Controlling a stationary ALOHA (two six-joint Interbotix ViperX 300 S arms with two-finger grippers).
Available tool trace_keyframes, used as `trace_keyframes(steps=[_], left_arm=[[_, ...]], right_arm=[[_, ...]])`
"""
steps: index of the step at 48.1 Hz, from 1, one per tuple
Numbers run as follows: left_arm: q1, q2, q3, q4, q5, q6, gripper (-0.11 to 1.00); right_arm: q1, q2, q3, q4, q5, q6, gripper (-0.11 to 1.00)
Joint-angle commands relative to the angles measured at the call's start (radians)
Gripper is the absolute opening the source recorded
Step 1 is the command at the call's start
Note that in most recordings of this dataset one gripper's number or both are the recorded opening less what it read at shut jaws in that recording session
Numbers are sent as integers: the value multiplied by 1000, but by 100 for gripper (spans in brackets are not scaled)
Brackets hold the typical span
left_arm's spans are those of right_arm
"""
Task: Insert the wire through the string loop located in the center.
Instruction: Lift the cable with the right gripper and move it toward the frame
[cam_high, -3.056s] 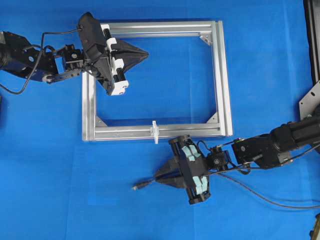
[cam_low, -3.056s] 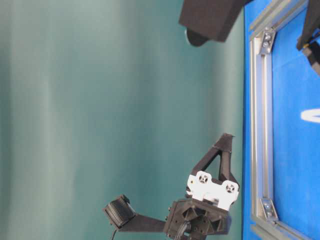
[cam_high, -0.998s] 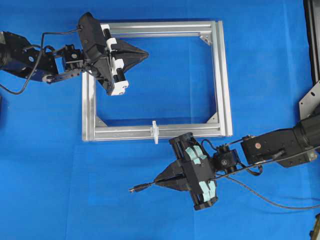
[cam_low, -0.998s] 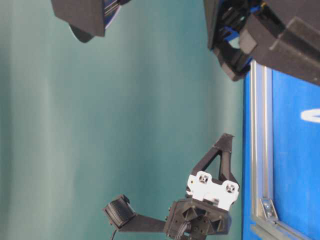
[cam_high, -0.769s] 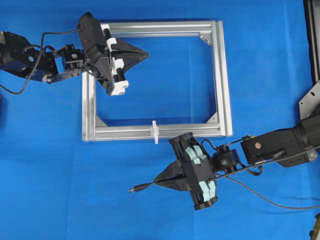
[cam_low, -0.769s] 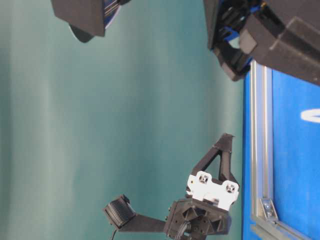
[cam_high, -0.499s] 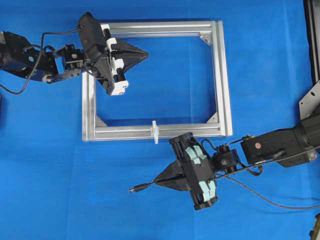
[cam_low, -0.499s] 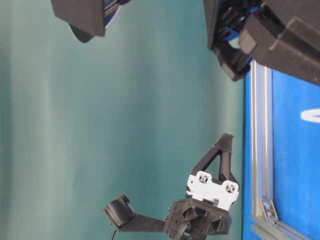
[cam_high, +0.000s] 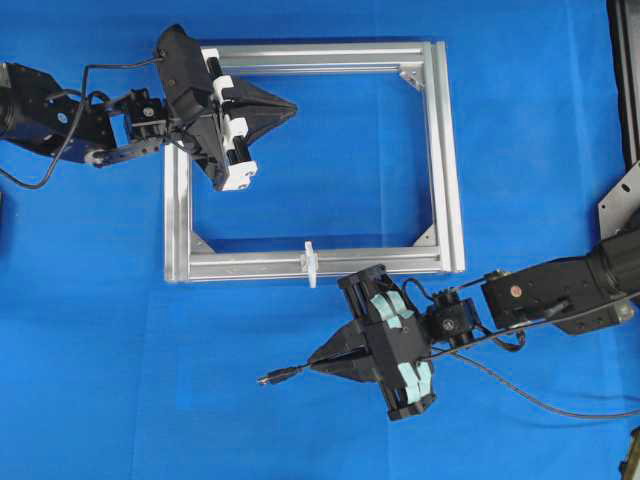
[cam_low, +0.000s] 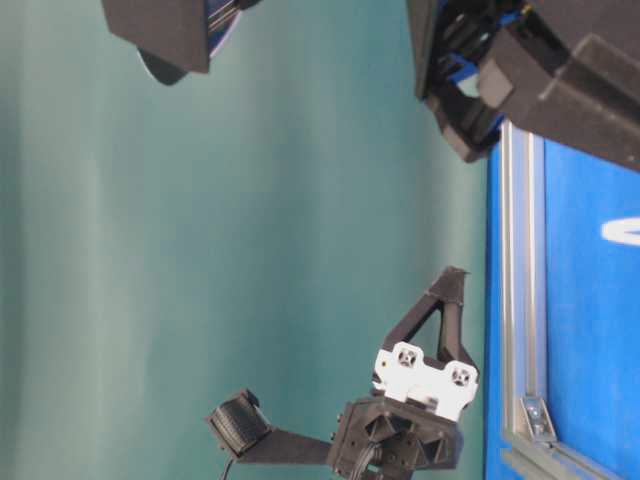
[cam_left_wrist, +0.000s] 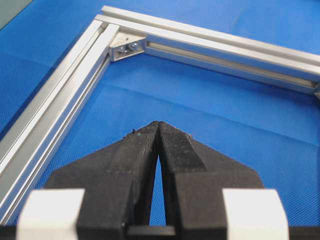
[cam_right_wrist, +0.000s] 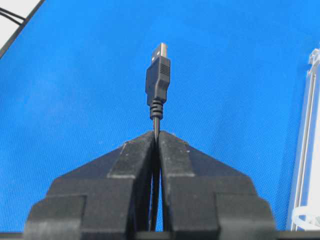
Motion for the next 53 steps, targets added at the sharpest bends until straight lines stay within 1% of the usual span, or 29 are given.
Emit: trace_keyframes(steps=[1, 12, 37, 44, 53], left_arm=[[-2, -31, -6, 3, -5, -2, 0], [-2, -31, -6, 3, -5, -2, 0], [-2, -31, -6, 3, -5, -2, 0], [-2, -31, -6, 3, -5, -2, 0], [-2, -31, -6, 5, -5, -2, 0]], right_arm=[[3, -34, -9, 0, -6, -2, -2], [3, -67, 48, 5, -26, 3, -2], [3, -229, 258, 20, -43, 9, -2], [3, -247, 282, 28, -43, 11, -2], [2, -245, 279, 28, -43, 9, -2]])
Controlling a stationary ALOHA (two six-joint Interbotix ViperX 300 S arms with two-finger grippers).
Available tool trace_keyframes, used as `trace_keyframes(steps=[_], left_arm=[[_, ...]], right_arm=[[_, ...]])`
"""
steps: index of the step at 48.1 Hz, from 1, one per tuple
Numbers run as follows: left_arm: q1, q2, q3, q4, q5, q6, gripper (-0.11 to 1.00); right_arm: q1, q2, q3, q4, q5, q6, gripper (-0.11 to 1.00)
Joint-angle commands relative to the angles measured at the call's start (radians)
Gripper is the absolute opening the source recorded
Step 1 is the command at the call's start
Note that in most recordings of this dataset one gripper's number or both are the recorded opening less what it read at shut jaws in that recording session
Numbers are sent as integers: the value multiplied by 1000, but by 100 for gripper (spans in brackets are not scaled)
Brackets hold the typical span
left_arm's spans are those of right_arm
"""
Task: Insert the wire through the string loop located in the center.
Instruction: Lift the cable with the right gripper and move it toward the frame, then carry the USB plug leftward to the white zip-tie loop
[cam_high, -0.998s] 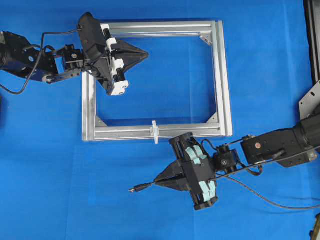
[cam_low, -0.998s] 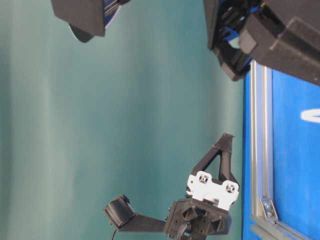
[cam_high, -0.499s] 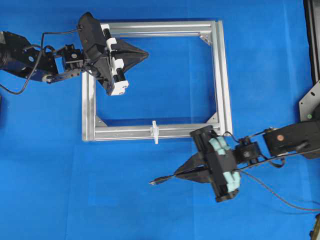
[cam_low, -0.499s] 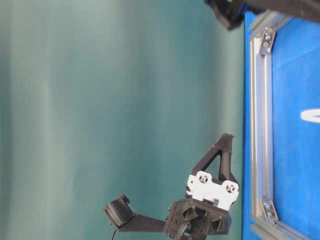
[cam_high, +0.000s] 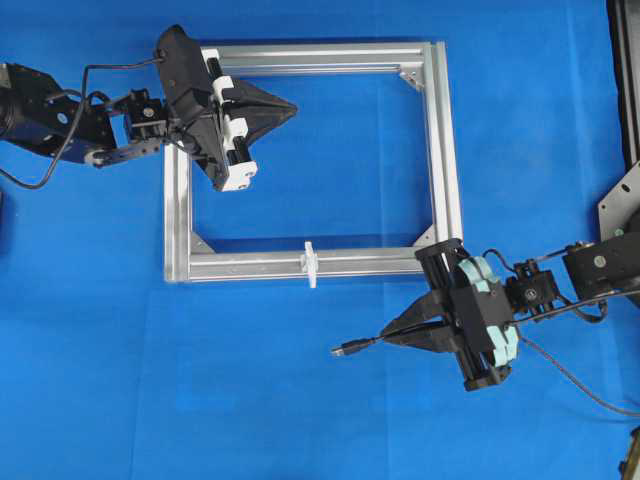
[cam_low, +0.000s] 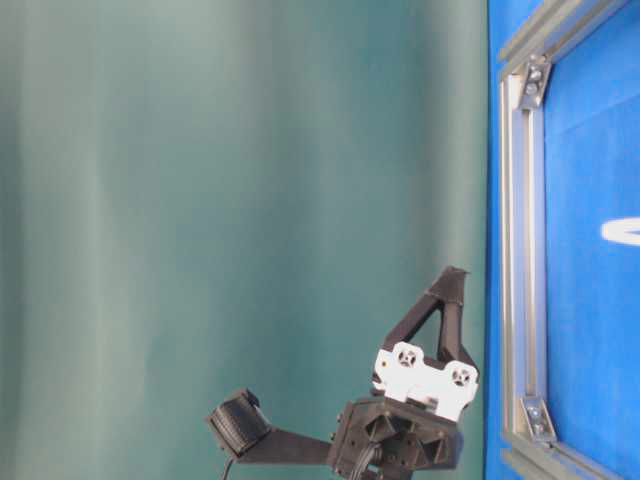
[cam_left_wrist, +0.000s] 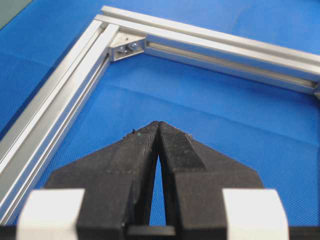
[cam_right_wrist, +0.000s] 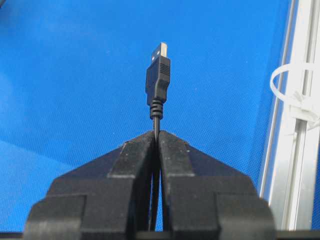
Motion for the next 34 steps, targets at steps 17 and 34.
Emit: trace_keyframes(steps=[17, 34], left_arm=[[-2, -31, -6, 5, -5, -2, 0], [-8, -31, -6, 3, -5, -2, 0]], right_arm=[[-86, -20, 2, 14, -6, 0, -2], [-201, -20, 14, 14, -5, 0, -2]])
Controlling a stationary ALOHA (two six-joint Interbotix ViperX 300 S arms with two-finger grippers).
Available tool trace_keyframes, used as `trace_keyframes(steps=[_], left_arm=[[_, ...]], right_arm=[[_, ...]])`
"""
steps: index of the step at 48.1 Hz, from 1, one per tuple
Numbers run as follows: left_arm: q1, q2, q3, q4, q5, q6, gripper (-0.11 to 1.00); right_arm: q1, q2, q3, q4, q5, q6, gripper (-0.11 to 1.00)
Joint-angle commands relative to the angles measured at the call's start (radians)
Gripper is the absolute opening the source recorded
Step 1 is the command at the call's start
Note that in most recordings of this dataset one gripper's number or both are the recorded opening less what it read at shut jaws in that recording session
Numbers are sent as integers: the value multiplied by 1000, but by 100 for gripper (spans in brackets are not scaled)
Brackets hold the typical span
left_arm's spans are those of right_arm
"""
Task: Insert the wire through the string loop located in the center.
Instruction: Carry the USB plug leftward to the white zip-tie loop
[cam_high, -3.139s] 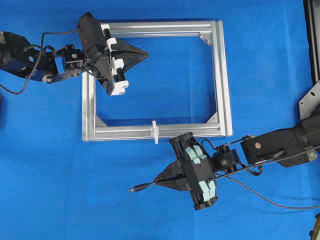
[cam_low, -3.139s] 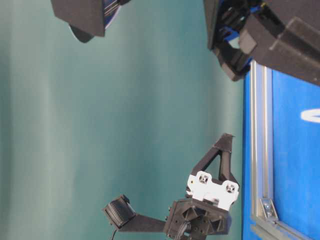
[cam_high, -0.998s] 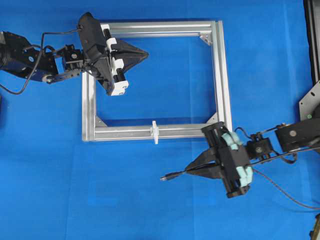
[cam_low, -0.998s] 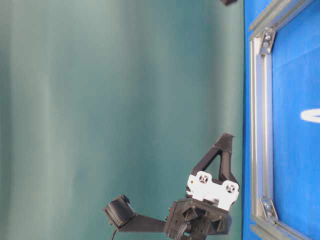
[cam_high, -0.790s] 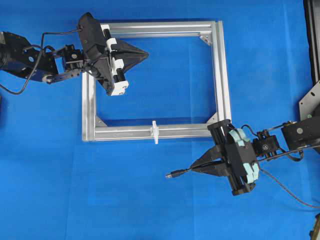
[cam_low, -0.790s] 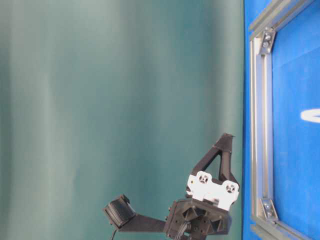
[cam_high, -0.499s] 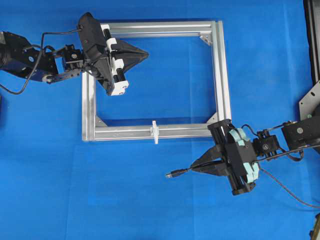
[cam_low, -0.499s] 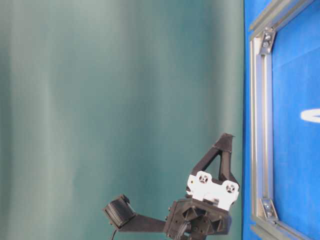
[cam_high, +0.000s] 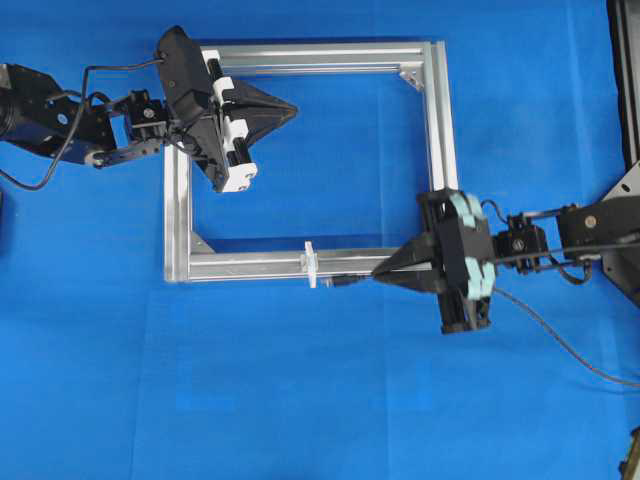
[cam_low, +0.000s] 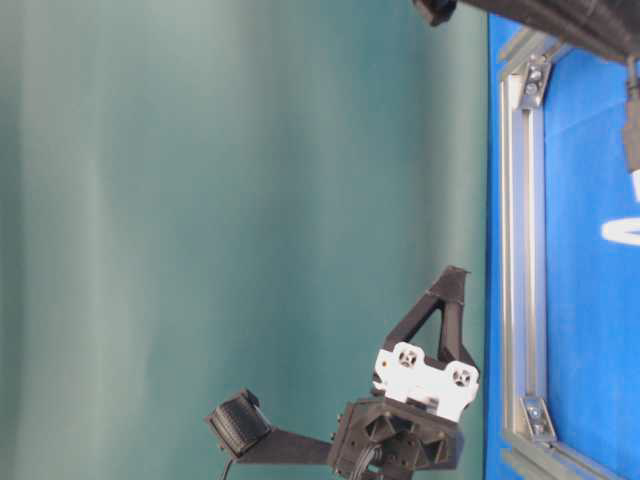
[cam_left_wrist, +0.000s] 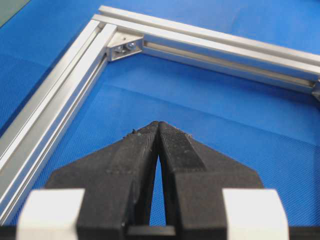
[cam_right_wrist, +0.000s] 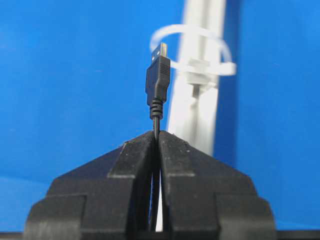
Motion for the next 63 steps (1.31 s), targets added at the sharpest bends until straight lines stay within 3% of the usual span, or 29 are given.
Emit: trace_keyframes(steps=[1, 63], left_arm=[[-2, -29, -6, 3, -5, -2, 0], [-3, -31, -9, 3, -5, 2, 0]], right_arm=[[-18, -21, -6, 3, -5, 0, -2], [-37, -21, -6, 2, -5, 0, -2]])
